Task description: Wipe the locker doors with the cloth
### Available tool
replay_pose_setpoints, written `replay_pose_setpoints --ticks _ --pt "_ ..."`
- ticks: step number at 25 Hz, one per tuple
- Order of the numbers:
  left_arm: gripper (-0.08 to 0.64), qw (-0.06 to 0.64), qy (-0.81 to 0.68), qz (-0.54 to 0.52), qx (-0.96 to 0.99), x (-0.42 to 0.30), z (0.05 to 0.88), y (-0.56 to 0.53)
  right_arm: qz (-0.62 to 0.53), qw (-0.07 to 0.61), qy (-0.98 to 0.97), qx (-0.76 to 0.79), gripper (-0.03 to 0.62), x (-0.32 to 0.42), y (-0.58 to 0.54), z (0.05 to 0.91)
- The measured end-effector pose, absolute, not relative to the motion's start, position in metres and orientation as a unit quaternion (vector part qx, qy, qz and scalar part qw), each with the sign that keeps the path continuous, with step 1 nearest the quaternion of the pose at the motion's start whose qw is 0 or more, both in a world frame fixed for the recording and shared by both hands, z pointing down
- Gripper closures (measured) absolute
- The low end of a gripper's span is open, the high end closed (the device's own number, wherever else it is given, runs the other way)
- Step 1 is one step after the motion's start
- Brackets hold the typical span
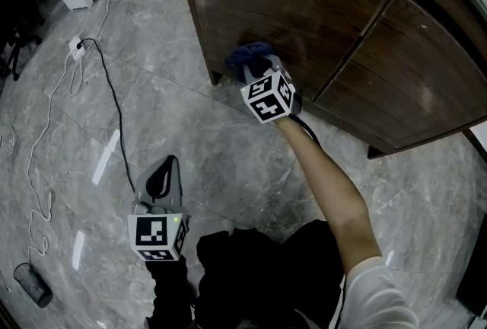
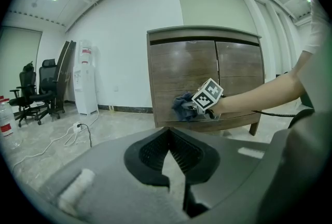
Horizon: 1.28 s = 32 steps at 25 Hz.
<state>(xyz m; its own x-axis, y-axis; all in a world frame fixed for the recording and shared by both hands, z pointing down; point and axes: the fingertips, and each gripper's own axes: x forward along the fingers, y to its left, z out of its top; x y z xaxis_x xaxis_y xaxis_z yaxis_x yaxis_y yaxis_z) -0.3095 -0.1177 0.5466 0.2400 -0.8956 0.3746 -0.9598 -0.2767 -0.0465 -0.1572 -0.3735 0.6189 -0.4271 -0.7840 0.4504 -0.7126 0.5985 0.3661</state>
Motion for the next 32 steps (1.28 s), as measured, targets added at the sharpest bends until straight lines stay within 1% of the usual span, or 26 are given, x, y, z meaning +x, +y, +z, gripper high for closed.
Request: replay_pose_setpoints --ticks 9,21,32 --pt "0.560 0.081 -0.601 0.164 0.778 -0.315 0.535 -0.118 -0.093 0.258 -0.850 0.450 0.499 -0.170 -0.381 0.546" --pt "0.560 0.076 -0.605 0.162 0.776 -0.318 0.524 -0.119 -0.131 0.176 -0.859 0.462 0.499 -0.188 -0.391 0.435" --pt "0.560 0.076 -0.606 0.159 0.775 -0.320 0.522 -0.119 -0.150 0.144 -0.857 0.472 0.499 -0.196 -0.395 0.376"
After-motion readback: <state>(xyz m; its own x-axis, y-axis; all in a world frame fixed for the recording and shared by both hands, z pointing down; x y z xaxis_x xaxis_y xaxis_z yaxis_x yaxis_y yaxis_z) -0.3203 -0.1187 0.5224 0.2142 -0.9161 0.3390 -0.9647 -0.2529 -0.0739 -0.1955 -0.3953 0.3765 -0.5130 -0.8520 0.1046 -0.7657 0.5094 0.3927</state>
